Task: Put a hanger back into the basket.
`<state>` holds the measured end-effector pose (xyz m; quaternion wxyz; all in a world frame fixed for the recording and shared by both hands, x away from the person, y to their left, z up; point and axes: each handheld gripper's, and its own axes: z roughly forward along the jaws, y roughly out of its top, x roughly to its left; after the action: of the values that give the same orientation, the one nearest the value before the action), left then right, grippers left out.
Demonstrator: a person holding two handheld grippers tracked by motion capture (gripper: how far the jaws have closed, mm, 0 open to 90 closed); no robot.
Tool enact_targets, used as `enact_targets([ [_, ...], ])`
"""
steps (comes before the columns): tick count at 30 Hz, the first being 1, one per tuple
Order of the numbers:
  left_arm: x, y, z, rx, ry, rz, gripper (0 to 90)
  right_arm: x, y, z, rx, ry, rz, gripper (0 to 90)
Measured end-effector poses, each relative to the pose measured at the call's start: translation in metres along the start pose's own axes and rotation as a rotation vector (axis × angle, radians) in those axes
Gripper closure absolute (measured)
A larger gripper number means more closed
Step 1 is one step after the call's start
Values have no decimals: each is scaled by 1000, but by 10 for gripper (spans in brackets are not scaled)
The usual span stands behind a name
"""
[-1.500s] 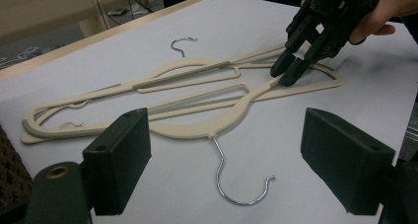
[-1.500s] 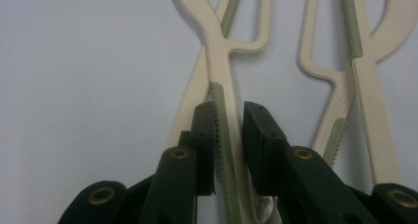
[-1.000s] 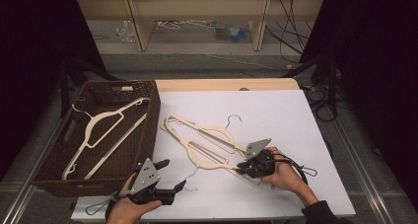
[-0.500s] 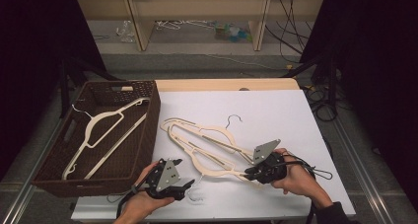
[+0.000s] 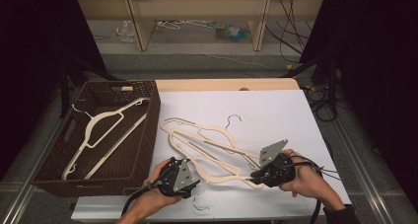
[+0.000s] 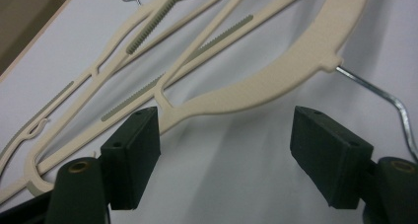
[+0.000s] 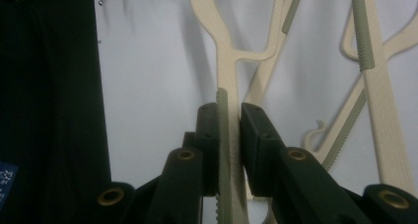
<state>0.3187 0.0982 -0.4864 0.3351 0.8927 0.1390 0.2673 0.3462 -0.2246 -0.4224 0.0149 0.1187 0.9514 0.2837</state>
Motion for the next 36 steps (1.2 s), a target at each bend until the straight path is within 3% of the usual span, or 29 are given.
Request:
enact_targets([
  [10, -3, 12, 10, 2, 34, 78, 276, 0, 1, -2, -4, 7, -4, 793],
  [16, -6, 20, 8, -56, 3, 156, 318, -2, -2, 0, 0, 25, 2, 793],
  [17, -7, 22, 8, -60, -19, 154, 320, -2, -3, 0, -2, 29, 6, 793],
  [27, -3, 32, 4, -112, -108, 330, 635, -9, -12, 1, -6, 47, 34, 793],
  [34, -1, 39, -3, -165, -122, 413, 726, -13, -20, 1, -7, 65, 52, 783],
  [36, -1, 42, -5, -177, -108, 431, 749, -14, -21, 2, -9, 70, 59, 777],
])
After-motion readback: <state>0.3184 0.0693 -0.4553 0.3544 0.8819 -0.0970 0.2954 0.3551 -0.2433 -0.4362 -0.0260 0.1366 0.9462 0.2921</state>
